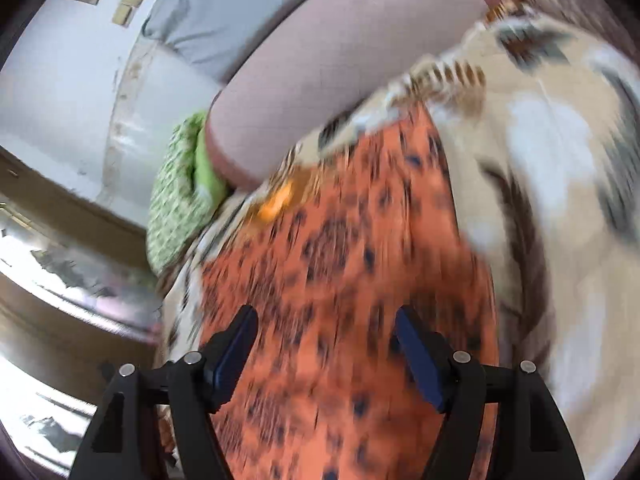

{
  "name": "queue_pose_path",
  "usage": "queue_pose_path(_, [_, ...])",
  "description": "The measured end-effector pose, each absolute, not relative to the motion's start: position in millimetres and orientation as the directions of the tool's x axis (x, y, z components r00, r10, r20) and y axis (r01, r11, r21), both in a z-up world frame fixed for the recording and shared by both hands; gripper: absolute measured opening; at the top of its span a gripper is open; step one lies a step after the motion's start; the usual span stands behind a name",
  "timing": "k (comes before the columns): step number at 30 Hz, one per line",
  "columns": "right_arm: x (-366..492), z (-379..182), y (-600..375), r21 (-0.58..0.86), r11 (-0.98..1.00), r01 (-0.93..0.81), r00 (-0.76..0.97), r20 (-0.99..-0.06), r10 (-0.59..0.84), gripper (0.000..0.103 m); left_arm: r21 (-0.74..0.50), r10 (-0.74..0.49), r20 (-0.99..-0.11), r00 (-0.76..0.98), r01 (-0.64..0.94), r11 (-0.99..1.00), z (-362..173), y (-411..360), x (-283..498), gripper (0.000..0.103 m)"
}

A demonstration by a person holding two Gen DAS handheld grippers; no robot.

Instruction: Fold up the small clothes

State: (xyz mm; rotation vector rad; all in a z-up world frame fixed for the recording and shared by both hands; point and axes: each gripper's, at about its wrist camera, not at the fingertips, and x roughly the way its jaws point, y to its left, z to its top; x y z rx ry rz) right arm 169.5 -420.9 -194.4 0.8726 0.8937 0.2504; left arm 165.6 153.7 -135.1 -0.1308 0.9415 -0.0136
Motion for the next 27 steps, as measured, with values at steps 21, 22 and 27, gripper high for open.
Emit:
queue_pose_path(21, [-20, -233, -435, 0.761, 0.547, 0.348, 0.562, -0.637, 0.528, 0.077, -0.13, -0.091, -0.875, 0.476, -0.049, 0.99, -162, 141, 41, 0.095])
queue_pose_path(22, [-22, -232, -433, 0.731, 0.588, 0.347, 0.544, -0.668, 0.509, 0.077, -0.159, -0.114, -0.874, 0.473, -0.055, 0.986, -164, 142, 40, 0.095])
queue_pose_path(27, [-30, -245, -435, 0.672, 0.634, 0.382, 0.49, -0.729, 0.478, 0.077, -0.26, -0.209, -0.896, 0.391, -0.083, 0.962, -182, 151, 46, 0.074])
